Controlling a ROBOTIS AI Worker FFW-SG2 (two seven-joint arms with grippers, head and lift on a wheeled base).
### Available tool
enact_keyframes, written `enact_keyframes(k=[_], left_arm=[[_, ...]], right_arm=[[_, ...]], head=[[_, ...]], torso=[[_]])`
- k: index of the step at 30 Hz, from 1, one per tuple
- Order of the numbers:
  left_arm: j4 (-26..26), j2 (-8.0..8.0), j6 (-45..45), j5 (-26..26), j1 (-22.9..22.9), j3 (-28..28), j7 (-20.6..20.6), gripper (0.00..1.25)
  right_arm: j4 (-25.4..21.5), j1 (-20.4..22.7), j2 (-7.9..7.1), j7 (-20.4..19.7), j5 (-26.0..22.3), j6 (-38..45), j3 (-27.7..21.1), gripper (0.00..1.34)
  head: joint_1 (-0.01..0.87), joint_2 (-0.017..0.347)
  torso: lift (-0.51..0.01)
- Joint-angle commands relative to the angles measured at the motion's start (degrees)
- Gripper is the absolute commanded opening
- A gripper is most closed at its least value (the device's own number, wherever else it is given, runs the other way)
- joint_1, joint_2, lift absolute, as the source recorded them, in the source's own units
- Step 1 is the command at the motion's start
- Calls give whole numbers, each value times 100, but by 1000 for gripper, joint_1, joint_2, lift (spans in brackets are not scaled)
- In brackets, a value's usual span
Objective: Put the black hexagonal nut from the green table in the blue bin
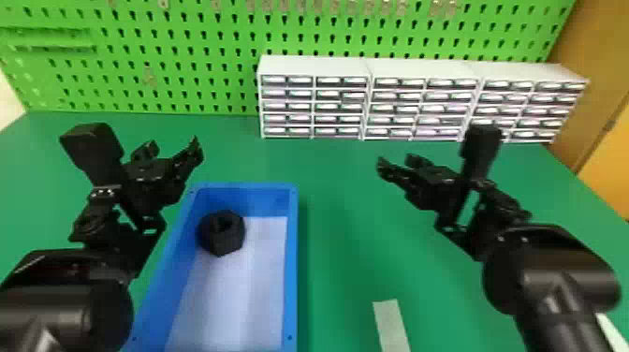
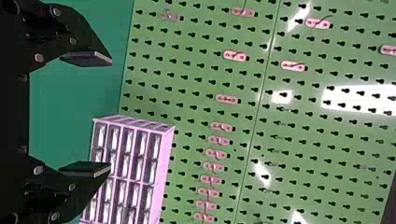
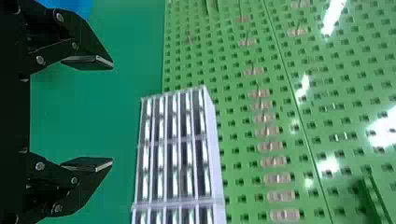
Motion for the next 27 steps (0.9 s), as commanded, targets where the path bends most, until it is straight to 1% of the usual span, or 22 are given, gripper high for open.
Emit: enact_keyframes(k=[1,6,10,15,17,20,27], left_arm=[[3,0,-5,0,0,7,0,793],[3,0,-5,0,0,16,0,793],[3,0,-5,0,9,24,0,793],[-6,0,3,0,9,33,0,793],[-6,0,3,0,18,33,0,793],[-6,0,3,0,44,42,0,793],[-6,0,-5,9,18,77,0,793]], right_arm=[[-118,225,79,0,124,5,-548,815],[-206,419,141,0,203,-4,-1058,815],[-294,577,220,0,458,-4,-1533,815],[-346,700,299,0,476,-4,-2007,815],[-382,718,290,9,449,5,-2139,816],[-382,735,229,0,291,40,-2236,816],[-443,647,79,9,45,400,-2236,816]], head=[[691,9],[691,9],[691,9],[691,9],[691,9],[691,9],[691,9]], torso=[[-97],[-97],[-97],[-97],[-97],[-97],[-97]])
